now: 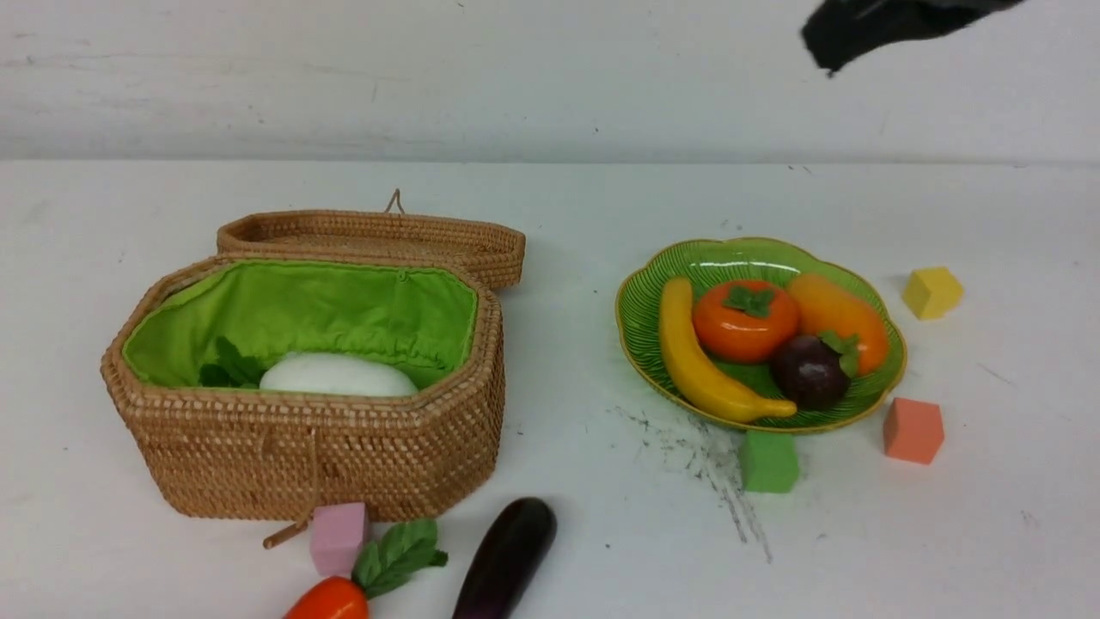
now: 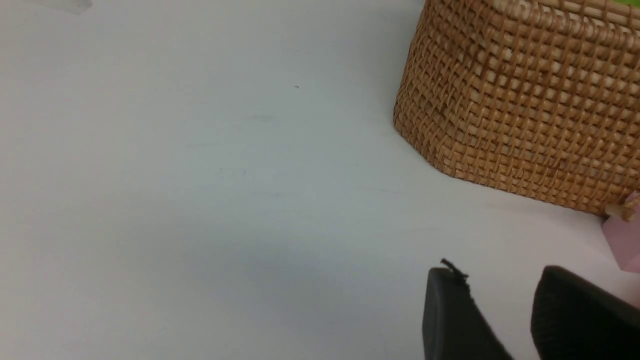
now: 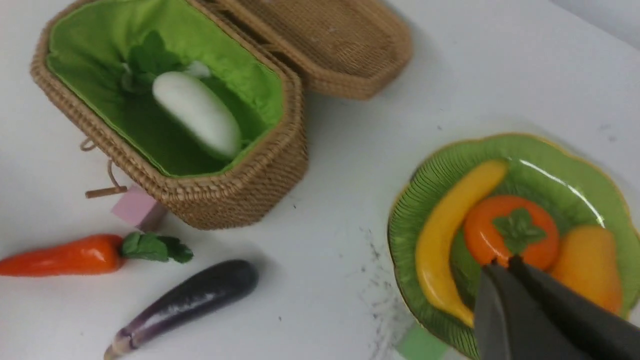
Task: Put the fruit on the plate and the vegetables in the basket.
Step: Use the left arm to grab a carrot and put it into the left basket
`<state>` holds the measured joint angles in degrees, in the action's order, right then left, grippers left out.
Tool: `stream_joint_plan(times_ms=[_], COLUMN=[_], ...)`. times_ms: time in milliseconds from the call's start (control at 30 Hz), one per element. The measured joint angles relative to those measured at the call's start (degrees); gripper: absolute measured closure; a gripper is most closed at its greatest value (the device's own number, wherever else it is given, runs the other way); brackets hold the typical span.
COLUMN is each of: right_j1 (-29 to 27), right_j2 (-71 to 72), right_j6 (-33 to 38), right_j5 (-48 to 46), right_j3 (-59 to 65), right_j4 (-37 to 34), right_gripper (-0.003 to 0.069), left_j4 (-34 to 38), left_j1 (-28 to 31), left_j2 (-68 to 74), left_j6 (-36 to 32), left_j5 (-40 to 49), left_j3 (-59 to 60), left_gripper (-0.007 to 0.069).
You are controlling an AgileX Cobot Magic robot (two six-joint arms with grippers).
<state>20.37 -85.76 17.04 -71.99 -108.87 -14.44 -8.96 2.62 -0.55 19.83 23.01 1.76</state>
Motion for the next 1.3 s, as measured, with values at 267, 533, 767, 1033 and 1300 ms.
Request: stream_joint_plan(times_ms=[267,533,767,1033,1300], right_j1=[0.0,0.0,0.0,0.0,-3.5], right_j2=[20.8,37.6,49.0,56.4,61.5], right_j6=[-4.9,-7.7,-8.0,-8.2,-8.2], right_j5=[2.2,4.7,1.9,-0.4,-0.3], right_j3=[28.0,48.0,55.3,56.1,56.6], right_j4=[2.5,2.4,0.7,0.9,3.6], right_gripper=[0.0667,0.0667,0.0666,0.0662,0.0659], left_j4=[0.0,0.0,0.0,0.0,0.0], left_j1=[0.0,0.0,0.0,0.0,0.0], left_j2=[0.0,0.0,0.0,0.0,0.0], left_j6=[0.0,0.0,0.0,0.0,0.0], left_j5=[0.0,0.0,0.0,0.0,0.0], left_j3=[0.0,0.0,0.0,0.0,0.0], left_gripper=[0.0386,0.0386,0.0386,0.0386,0.0386])
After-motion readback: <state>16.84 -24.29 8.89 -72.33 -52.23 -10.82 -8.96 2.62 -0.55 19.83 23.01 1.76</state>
